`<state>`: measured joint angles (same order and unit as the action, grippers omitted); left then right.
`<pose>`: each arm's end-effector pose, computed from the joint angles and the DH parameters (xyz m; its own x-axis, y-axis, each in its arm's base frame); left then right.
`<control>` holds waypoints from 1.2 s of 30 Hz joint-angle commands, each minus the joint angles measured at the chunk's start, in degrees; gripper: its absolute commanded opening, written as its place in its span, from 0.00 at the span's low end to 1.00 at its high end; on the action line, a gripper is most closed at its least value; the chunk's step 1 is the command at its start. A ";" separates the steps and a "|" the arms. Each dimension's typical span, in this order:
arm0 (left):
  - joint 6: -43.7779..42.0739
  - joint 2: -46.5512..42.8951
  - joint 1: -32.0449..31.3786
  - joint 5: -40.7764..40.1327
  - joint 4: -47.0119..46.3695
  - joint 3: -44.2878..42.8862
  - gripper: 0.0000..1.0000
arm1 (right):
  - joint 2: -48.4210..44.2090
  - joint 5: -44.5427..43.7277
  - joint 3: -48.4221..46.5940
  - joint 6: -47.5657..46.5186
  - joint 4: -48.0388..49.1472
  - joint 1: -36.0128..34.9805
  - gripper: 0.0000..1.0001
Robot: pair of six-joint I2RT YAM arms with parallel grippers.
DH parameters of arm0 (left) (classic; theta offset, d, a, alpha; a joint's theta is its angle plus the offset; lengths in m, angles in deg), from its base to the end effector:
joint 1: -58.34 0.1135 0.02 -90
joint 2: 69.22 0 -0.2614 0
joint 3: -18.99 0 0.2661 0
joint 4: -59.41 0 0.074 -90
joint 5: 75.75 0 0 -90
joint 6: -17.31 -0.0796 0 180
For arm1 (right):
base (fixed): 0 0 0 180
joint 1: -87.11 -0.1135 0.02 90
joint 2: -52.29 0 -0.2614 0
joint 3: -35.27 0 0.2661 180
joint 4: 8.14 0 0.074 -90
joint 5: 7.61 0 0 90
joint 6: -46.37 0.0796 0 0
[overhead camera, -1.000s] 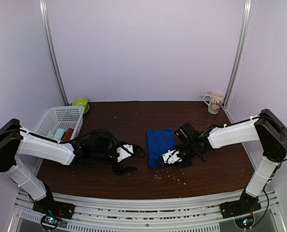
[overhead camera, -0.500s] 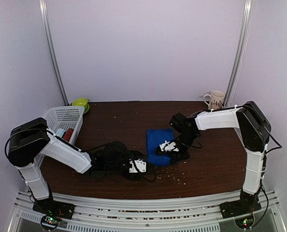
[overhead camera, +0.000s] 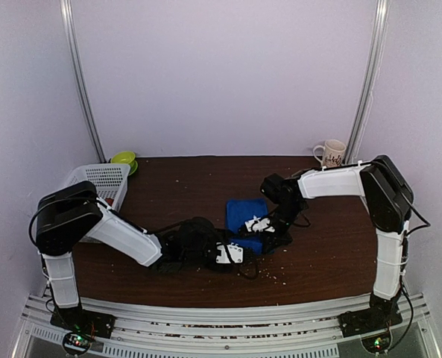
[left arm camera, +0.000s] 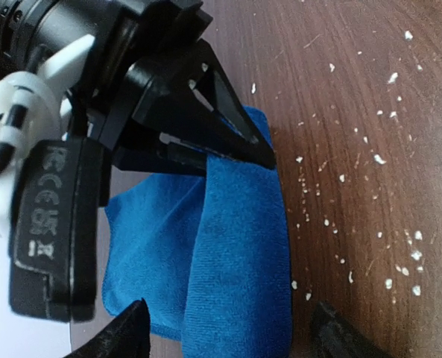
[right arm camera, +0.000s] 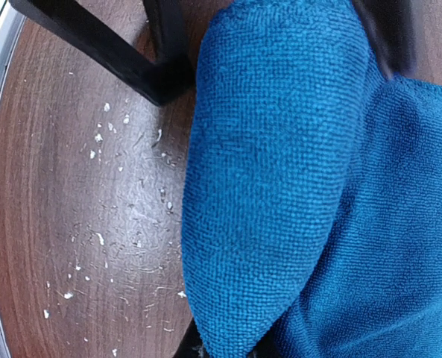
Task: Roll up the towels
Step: Roll the towel at the center of the board.
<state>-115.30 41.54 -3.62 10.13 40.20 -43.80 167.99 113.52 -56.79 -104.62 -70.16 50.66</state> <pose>0.2050 -0.3727 0.0865 0.4095 0.6676 -0.6218 0.7792 0.0985 0.6189 0.2876 0.2636 0.1006 0.0833 -0.8691 -0.4875 -0.9633 -0.1954 0.1838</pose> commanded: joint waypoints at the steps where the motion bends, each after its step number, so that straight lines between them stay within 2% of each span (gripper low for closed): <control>1: -0.73 1.93 -0.36 -2.41 1.15 -2.26 0.74 | 3.31 -2.18 1.28 1.12 -4.98 0.05 0.04; 12: -0.62 5.67 -0.12 -5.99 7.46 -5.77 0.60 | 3.04 -1.79 1.19 0.92 -5.07 0.06 0.04; 15: -0.27 6.34 0.03 -5.90 8.99 -6.46 0.50 | 3.05 -1.77 1.21 0.96 -5.14 0.06 0.04; 20: 0.28 6.03 0.14 -2.59 13.25 -7.21 0.28 | 2.45 -1.67 1.32 0.81 -4.93 0.06 0.06; 22: 0.71 5.75 0.21 -0.11 15.74 -7.79 0.20 | 1.30 -1.63 1.39 0.78 -4.73 0.04 0.10; 25: 1.60 5.52 0.70 3.82 19.78 -9.26 0.03 | -1.57 -1.54 2.34 0.44 -3.42 0.14 0.22; 26: 1.87 5.52 0.91 4.91 21.00 -9.63 0.00 | -2.72 -1.56 2.83 0.55 -2.72 0.15 0.26; 31: 4.03 5.65 2.53 10.71 26.51 -12.27 0.00 | -9.11 -2.82 5.81 0.99 1.14 0.58 0.45; 36: 7.45 6.05 5.00 19.31 32.36 -15.72 0.00 | -18.14 -7.03 11.10 2.28 8.12 2.37 0.55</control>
<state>-111.74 46.50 -0.34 19.46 63.10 -57.22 156.89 110.77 -48.79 -103.73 -67.61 51.47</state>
